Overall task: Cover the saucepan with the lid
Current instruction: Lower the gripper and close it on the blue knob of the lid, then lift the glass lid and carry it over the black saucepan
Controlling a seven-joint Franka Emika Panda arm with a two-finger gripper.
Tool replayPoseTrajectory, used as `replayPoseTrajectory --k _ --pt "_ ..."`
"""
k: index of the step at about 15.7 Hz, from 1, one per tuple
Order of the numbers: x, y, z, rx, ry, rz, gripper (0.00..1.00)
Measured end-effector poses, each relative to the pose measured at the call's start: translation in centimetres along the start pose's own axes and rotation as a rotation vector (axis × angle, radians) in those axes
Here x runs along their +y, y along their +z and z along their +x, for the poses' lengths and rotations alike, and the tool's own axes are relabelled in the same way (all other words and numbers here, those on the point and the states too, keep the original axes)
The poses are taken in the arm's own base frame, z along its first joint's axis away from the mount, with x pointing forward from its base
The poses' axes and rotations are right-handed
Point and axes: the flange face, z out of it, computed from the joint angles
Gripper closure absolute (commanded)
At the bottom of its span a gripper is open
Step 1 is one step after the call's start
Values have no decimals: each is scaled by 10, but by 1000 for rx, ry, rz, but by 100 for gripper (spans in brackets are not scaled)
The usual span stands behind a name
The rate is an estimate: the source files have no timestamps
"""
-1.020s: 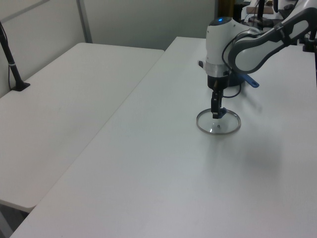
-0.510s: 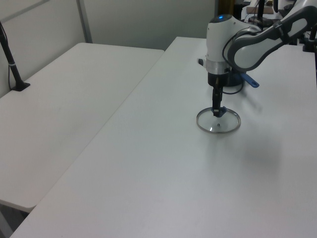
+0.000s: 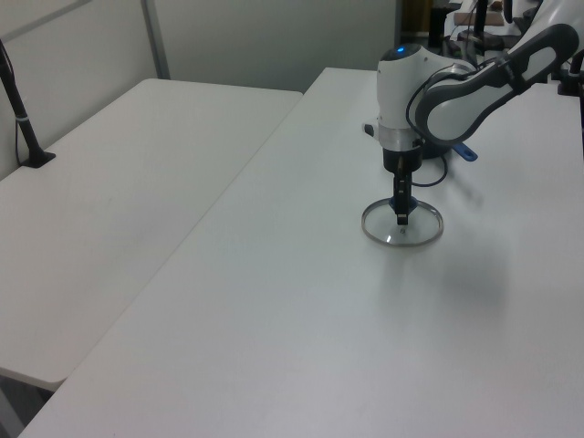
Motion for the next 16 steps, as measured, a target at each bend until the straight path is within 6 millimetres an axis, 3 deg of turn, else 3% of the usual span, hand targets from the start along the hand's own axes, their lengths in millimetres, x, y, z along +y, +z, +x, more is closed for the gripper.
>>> replayPoseTrajectory --k 6,8,13,16 --pt "4 -9 1 15 15 -1 50" --pt "4 -20 3 34 34 -2 50" --pt "9 -81 21 82 76 -6 50" --pt "28 -119 28 121 105 -13 50"
